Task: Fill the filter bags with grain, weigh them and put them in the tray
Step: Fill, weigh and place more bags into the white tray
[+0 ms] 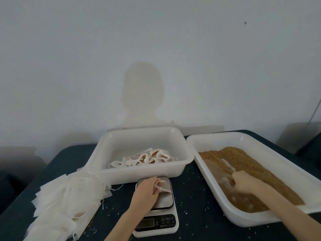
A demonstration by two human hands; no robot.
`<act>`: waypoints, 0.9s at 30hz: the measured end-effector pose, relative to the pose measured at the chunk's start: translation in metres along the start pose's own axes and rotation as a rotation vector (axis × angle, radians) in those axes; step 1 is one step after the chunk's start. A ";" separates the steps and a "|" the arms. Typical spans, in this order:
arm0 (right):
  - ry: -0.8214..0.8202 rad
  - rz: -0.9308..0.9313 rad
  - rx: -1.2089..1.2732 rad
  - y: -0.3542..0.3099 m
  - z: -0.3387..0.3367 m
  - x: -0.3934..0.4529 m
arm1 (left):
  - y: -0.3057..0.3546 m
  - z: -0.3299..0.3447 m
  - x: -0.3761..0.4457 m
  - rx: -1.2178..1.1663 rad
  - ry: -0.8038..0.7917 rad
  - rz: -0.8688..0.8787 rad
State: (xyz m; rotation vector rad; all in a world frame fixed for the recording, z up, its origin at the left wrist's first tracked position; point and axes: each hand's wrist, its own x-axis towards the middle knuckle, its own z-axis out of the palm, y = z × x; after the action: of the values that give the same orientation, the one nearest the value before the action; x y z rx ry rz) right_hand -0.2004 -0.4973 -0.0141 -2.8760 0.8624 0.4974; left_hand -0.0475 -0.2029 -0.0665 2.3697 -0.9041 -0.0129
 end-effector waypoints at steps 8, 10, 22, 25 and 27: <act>-0.038 -0.042 -0.060 -0.022 -0.005 -0.005 | 0.000 0.001 -0.002 0.001 -0.005 0.007; -0.020 -0.029 -0.130 -0.025 -0.011 -0.006 | -0.001 0.001 -0.004 -0.016 -0.012 0.000; 0.563 -0.253 0.104 -0.125 -0.027 -0.033 | -0.027 -0.036 -0.024 -0.205 0.135 -0.044; 0.585 -0.309 0.161 -0.139 -0.013 -0.034 | -0.038 -0.047 -0.032 -0.224 0.213 -0.070; 0.584 -0.320 0.202 -0.143 -0.004 -0.034 | -0.044 -0.053 -0.038 -0.259 0.256 -0.107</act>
State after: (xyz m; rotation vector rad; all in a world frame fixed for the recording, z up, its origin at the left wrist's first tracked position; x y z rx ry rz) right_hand -0.1475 -0.3610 0.0007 -2.9043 0.4418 -0.4546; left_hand -0.0390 -0.1253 -0.0540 2.1165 -0.6136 0.1220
